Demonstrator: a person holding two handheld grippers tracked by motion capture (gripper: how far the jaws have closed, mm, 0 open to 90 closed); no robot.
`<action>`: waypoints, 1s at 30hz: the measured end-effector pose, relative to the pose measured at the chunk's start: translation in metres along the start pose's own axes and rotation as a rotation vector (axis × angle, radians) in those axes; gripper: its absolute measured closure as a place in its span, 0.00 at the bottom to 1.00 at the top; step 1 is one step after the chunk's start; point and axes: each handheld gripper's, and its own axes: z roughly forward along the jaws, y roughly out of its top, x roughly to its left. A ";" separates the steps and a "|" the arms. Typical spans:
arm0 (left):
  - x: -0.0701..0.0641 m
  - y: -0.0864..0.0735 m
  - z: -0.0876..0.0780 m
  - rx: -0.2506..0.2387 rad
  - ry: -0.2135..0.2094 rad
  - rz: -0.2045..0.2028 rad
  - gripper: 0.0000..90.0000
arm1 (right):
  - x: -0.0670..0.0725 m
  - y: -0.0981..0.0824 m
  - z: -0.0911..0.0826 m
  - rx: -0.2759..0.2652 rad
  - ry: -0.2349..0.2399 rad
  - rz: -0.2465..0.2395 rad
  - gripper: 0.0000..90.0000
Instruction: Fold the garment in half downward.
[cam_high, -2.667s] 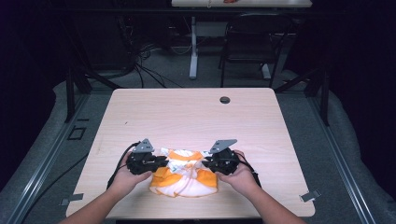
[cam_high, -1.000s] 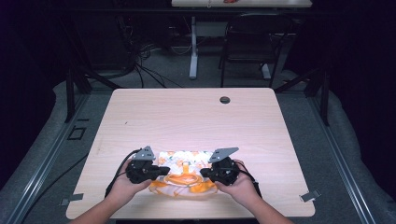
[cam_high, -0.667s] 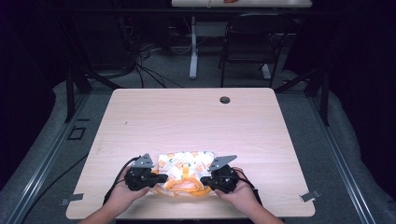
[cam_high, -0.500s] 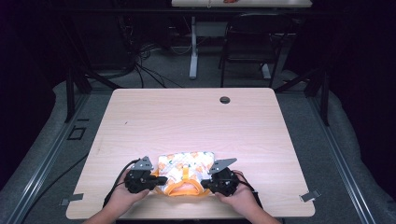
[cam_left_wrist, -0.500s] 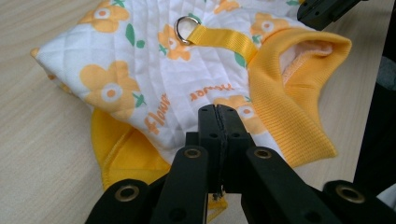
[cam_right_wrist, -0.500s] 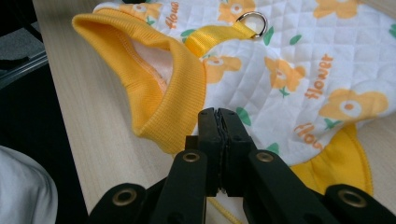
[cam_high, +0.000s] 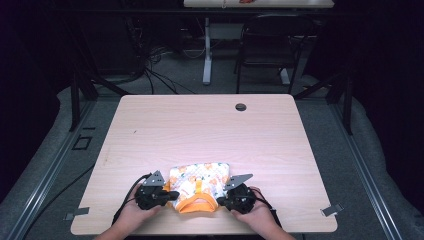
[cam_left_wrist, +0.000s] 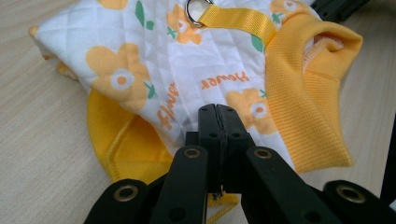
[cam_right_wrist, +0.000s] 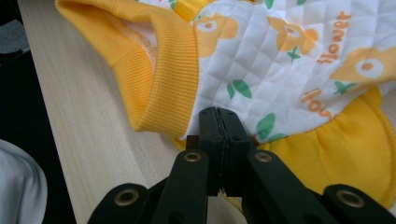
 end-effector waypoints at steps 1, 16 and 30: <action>0.000 0.000 0.000 0.001 0.000 0.000 0.99 | 0.000 0.000 0.000 0.005 0.000 0.001 0.99; 0.007 0.006 0.005 -0.001 0.010 -0.015 1.00 | -0.008 0.003 0.003 -0.014 -0.012 0.028 0.99; 0.020 0.019 0.016 -0.015 0.039 -0.059 1.00 | -0.025 0.008 0.004 -0.022 -0.031 0.069 0.99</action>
